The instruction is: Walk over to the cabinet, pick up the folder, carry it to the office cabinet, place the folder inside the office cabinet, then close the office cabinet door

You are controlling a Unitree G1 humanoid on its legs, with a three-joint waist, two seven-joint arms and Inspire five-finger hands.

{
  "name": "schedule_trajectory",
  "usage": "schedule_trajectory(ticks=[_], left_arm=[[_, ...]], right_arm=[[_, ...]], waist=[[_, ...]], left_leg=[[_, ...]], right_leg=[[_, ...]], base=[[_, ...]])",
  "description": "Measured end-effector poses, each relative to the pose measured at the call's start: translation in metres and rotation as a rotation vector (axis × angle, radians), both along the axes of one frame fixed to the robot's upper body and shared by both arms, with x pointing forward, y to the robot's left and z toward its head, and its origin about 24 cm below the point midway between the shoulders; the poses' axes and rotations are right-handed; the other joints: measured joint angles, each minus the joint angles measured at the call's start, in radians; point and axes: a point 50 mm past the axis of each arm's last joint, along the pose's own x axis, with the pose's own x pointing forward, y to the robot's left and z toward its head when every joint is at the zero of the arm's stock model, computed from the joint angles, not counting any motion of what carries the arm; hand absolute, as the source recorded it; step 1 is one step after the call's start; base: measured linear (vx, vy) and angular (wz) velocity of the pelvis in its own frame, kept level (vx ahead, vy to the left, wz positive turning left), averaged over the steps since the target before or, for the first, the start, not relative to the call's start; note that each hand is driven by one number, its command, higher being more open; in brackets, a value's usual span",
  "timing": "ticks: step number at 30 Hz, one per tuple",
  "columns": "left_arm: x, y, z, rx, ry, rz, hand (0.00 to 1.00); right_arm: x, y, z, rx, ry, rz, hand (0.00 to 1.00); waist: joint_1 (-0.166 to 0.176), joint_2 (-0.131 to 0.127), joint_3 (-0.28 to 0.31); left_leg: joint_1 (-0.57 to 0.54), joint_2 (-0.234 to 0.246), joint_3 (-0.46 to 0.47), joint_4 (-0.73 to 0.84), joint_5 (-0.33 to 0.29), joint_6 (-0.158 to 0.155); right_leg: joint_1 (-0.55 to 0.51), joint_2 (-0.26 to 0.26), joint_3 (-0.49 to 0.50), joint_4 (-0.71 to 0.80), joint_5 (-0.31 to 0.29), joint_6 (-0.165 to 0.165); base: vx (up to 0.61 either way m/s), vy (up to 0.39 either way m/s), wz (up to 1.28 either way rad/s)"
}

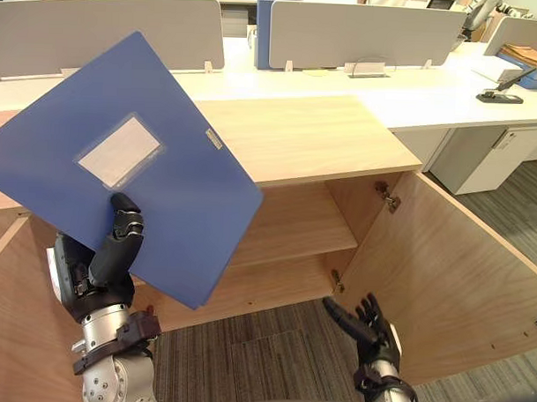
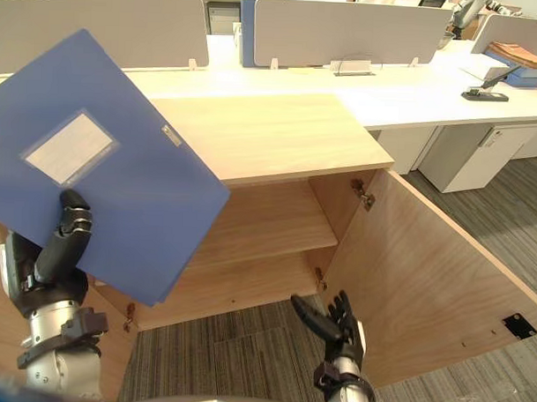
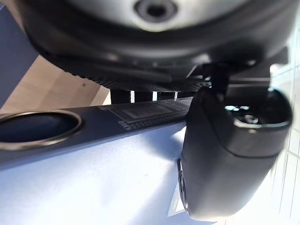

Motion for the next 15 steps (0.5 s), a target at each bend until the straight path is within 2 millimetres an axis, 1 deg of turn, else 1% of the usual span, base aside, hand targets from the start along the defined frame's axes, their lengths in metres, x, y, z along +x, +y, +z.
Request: schedule_trajectory(ticks=[1,2,3,5,7,8,9,11,12,13,15], left_arm=[[0.0,-0.001,0.001,-0.023,-0.018,-0.015,0.0],[0.0,-0.003,0.001,-0.032,-0.026,-0.023,0.0],[0.001,-0.004,0.002,-0.045,-0.041,-0.041,0.0],[0.001,-0.005,0.002,-0.05,-0.053,-0.059,0.0],[0.003,-0.005,0.004,-0.046,-0.074,-0.081,0.0],[0.004,-0.005,0.005,-0.044,-0.082,-0.089,0.0],[0.007,-0.005,0.008,-0.027,-0.096,-0.106,0.0],[0.013,-0.005,0.015,0.019,-0.126,-0.151,0.0],[0.014,-0.005,0.017,0.032,-0.137,-0.164,0.0],[0.018,-0.005,0.022,0.055,-0.158,-0.185,0.0],[0.023,-0.007,0.027,0.08,-0.188,-0.215,0.0]], right_arm=[[0.008,0.002,0.017,-0.009,-0.086,0.008,1.0],[0.012,0.003,0.026,-0.018,-0.129,0.013,1.0],[0.019,0.003,0.045,-0.058,-0.216,0.019,1.0],[0.03,0.0,0.072,-0.09,-0.351,0.013,1.0],[0.049,-0.004,0.106,-0.142,-0.52,-0.008,1.0],[0.055,-0.005,0.115,-0.149,-0.563,-0.016,1.0],[0.066,-0.007,0.129,-0.165,-0.64,-0.026,1.0],[0.082,-0.006,0.153,-0.179,-0.752,-0.016,1.0],[0.085,-0.005,0.159,-0.181,-0.781,-0.009,1.0],[0.091,-0.002,0.169,-0.179,-0.83,0.004,1.0],[0.097,0.002,0.181,-0.167,-0.886,0.028,1.0]], waist=[[0.0,0.0,0.0],[0.0,0.0,0.0],[0.001,0.001,-0.001],[0.0,0.003,-0.002],[-0.001,0.004,-0.002],[-0.001,0.004,-0.002],[-0.003,0.005,-0.003],[-0.002,0.006,-0.004],[-0.002,0.006,-0.004],[0.0,0.008,-0.004],[0.001,0.01,-0.005]], left_leg=[[0.001,0.001,0.0,0.0,0.0,0.0],[0.001,0.001,0.0,0.0,0.0,0.0],[0.001,0.002,0.001,0.0,0.0,0.0],[0.001,0.002,0.001,0.001,0.0,-0.001],[0.001,0.003,0.001,0.004,-0.001,-0.001],[0.0,0.002,0.001,0.005,-0.001,-0.001],[0.0,0.002,0.001,0.007,-0.001,-0.001],[-0.003,0.002,0.001,0.011,-0.001,-0.001],[-0.004,0.002,0.001,0.011,-0.001,-0.001],[-0.006,0.002,0.001,0.012,-0.001,-0.001],[-0.007,0.001,0.001,0.012,0.0,-0.001]], right_leg=[[0.0,0.0,0.0,0.0,0.0,0.0],[0.0,-0.001,0.001,0.001,0.0,0.0],[0.001,-0.002,0.0,0.002,0.0,0.0],[0.0,-0.002,0.001,0.003,0.0,0.0],[-0.001,0.0,0.002,0.006,-0.001,-0.001],[-0.002,0.001,0.003,0.007,-0.001,-0.001],[-0.002,0.001,0.004,0.009,0.0,0.0],[-0.004,0.001,0.004,0.009,0.0,0.0],[-0.005,0.001,0.005,0.01,0.0,0.0],[-0.006,0.001,0.005,0.01,0.001,0.0],[-0.007,0.001,0.005,0.01,0.001,0.0]], base=[[0.0,0.0,0.0],[-0.04,0.009,-0.01],[-0.03,0.007,0.0],[-0.02,0.0,0.0],[-0.06,0.0,-0.01],[-0.05,-0.002,-0.01],[-0.05,0.0,-0.01],[-0.04,0.004,0.0],[0.0,0.0,0.0],[0.0,0.0,0.0],[0.0,0.0,0.0]])
